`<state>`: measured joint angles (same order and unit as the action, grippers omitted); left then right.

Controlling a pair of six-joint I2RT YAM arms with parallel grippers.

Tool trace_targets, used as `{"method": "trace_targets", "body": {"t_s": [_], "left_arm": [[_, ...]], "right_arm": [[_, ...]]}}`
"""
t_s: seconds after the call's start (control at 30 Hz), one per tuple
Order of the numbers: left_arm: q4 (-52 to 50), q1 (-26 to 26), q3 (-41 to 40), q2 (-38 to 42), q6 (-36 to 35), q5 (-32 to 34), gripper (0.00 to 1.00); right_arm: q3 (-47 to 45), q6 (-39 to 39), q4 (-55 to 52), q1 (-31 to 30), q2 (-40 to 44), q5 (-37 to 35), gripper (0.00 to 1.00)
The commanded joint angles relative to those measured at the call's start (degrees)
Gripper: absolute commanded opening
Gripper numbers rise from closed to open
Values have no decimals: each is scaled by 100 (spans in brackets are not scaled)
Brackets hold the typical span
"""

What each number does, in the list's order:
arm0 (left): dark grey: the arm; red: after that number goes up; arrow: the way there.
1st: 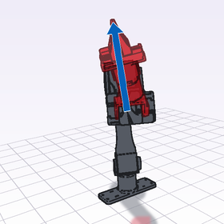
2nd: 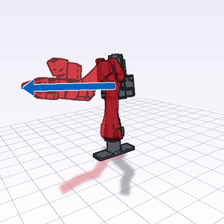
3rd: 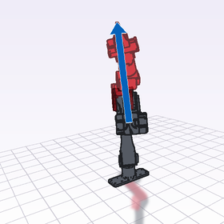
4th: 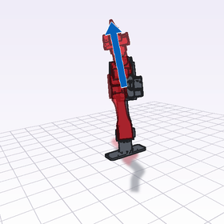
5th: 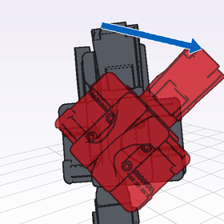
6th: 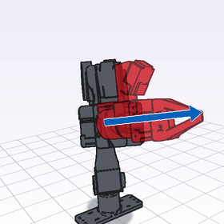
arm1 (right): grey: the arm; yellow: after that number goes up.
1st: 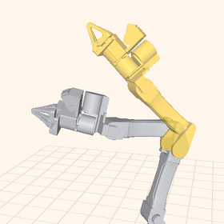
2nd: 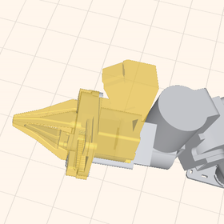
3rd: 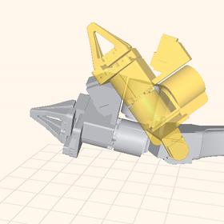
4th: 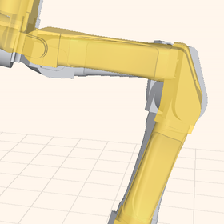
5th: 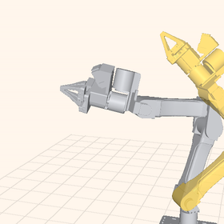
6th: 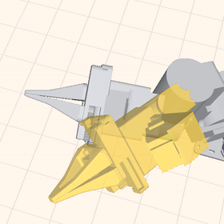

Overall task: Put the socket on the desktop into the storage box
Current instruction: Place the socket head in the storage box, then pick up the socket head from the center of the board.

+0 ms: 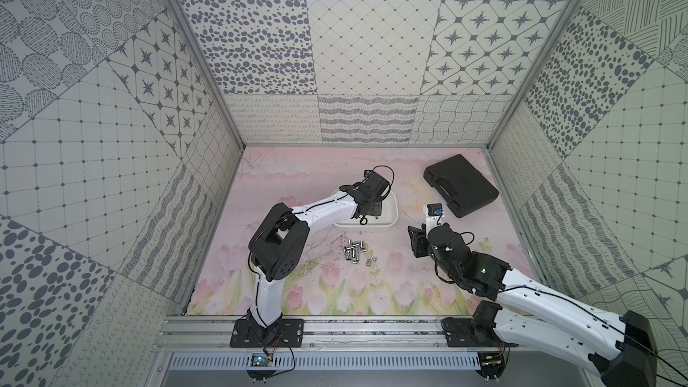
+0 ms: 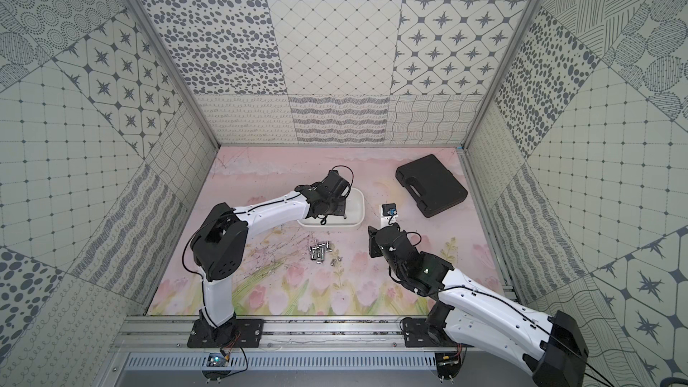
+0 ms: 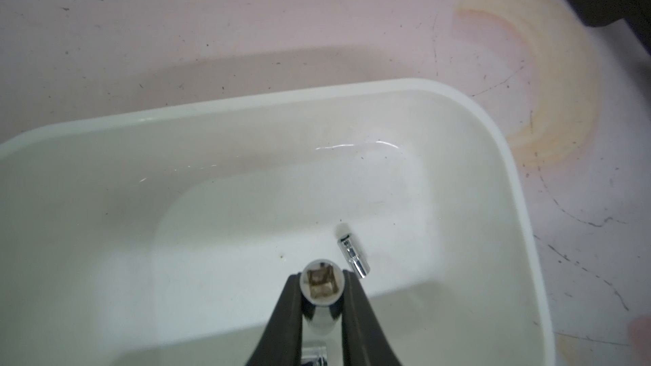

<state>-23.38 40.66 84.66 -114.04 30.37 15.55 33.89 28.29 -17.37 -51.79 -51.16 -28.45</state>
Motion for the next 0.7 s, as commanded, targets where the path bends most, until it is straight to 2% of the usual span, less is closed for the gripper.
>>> {"method": "trace_targets", "body": {"t_s": [0.0,0.1,0.23,0.3,0.4,0.43,0.67], "left_arm": [[127,-112,73,-235,4,-306,13],[6,-134,64,-270,102,-360,16],[298,-133,-262,-20,162,-448,30],[227,-141,-261,50,128,-456,41],[135,-129,-310,284,130,-535,68],[198,-135,-400,425,152,-572,71],[321,-132,-1380,1944,485,-676,73]], "right_arm": [[156,-12,102,-27,-253,117,47],[221,-25,102,-28,-434,269,47],[287,-68,115,-24,-627,424,47],[311,-102,139,-26,-695,558,47],[337,-160,196,-33,-805,781,47],[357,-198,205,-29,-861,866,48],[517,-411,335,-121,-1404,1752,47]]}}
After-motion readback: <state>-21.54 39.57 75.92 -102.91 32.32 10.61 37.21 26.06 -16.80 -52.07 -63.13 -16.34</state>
